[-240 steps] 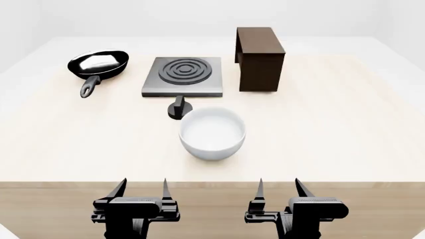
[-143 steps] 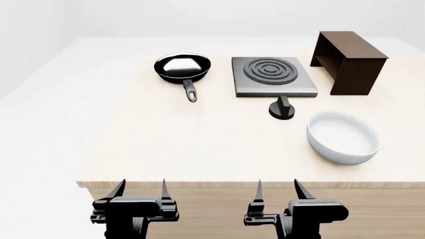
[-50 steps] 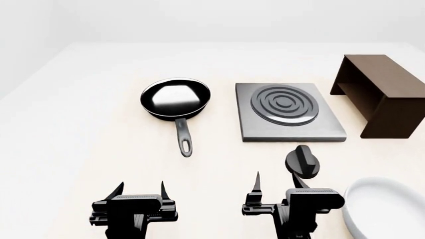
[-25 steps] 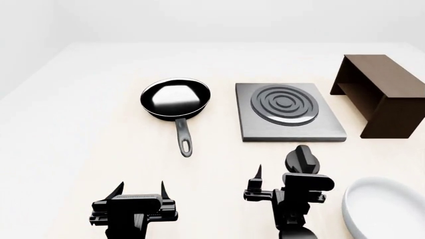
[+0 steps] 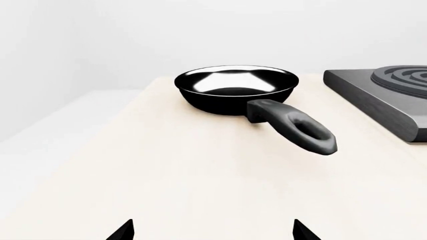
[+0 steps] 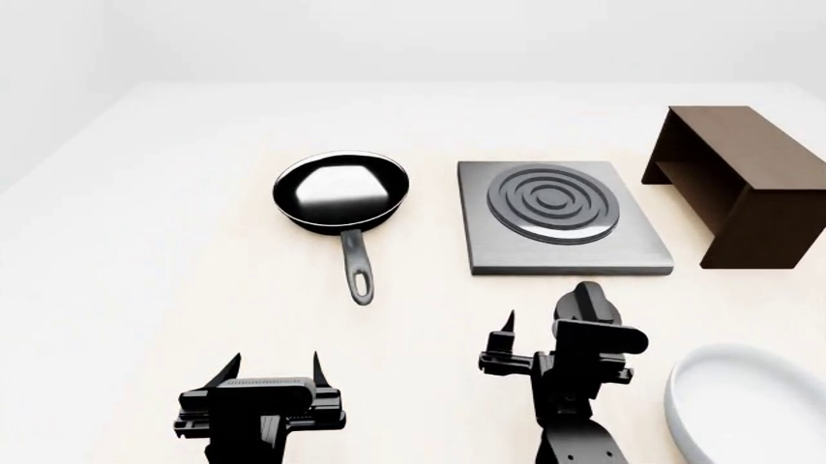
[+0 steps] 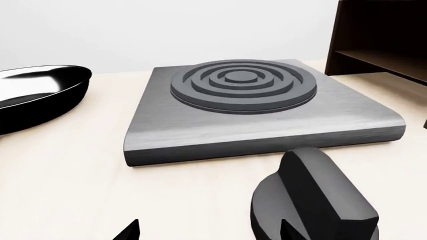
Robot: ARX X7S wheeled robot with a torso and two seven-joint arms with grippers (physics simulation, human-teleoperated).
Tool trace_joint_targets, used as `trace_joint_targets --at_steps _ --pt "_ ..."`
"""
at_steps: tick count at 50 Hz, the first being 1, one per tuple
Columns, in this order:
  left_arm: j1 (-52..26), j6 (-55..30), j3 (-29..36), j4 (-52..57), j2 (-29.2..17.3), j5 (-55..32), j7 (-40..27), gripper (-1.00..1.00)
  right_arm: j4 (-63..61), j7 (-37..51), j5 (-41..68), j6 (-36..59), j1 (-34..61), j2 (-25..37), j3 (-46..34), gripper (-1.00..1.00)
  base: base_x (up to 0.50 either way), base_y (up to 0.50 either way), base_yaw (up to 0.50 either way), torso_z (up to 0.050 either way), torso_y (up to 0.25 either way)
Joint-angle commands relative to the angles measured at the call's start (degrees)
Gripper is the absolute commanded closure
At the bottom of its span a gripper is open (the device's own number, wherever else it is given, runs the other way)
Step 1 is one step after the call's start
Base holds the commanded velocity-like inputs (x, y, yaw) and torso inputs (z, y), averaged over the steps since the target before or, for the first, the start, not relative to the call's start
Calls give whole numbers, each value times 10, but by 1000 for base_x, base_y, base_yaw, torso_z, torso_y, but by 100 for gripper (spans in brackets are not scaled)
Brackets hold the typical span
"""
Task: Turn on the stove.
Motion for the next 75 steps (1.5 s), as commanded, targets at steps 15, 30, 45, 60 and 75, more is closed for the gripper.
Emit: trace_joint_targets --at_steps 15,30,45,60,75 --pt "3 31 5 -4 -5 -7 6 -100 73 13 25 9 53 -10 8 -100 0 0 0 0 0" --pt "1 34 10 -8 -8 -10 1 -100 114 20 37 -2 73 -12 8 -100 0 0 0 0 0" --pt "0 34 15 -7 -12 -15 -3 -100 154 25 39 -19 91 -13 -1 -100 0 0 0 0 0" --pt "0 34 19 -5 -15 -18 -8 -100 124 40 58 -9 80 -8 2 -100 0 0 0 0 0" --pt "0 37 23 -6 -19 -22 -11 -100 128 83 92 -5 86 -11 34 -100 0 0 0 0 0"
